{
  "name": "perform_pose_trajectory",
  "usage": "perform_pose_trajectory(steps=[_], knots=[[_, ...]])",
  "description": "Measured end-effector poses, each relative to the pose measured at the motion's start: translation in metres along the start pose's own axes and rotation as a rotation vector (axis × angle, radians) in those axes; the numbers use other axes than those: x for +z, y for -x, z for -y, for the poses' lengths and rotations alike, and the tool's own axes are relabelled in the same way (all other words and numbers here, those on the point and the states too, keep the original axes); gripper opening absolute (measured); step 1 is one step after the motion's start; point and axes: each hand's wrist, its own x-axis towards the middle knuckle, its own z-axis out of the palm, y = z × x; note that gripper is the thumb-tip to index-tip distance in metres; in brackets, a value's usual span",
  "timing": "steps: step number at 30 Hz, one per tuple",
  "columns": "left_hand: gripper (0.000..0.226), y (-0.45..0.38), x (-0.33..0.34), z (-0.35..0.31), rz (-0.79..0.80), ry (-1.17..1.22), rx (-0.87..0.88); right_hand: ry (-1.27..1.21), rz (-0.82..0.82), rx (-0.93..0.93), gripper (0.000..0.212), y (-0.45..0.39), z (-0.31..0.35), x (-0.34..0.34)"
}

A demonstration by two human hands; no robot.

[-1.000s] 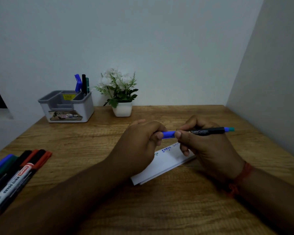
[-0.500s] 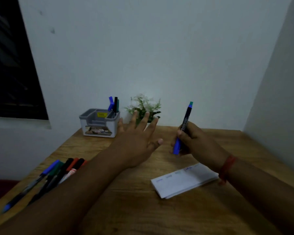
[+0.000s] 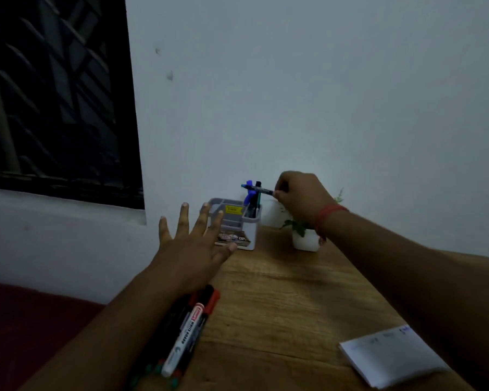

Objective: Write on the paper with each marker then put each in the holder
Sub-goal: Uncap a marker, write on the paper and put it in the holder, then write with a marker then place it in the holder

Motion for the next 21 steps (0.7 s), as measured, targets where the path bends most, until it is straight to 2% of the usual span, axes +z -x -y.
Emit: perform_pose_trajectory(steps=[5,12,21], knots=[[0.076,0.002,0.006,0.009,-0.038,0.004,0.039,0.214,0.044,-0.076,0.02,-0.057,0.021,0.016],[0.088,-0.003,0.017,0.012,0.019,0.02,0.033,0.546,0.19,-0.199,0.02,-0.09,0.042,0.043],[0.092,-0.003,0.019,0.011,0.062,0.02,0.044,0.866,0.172,-0.423,0.024,-0.092,0.047,0.062]])
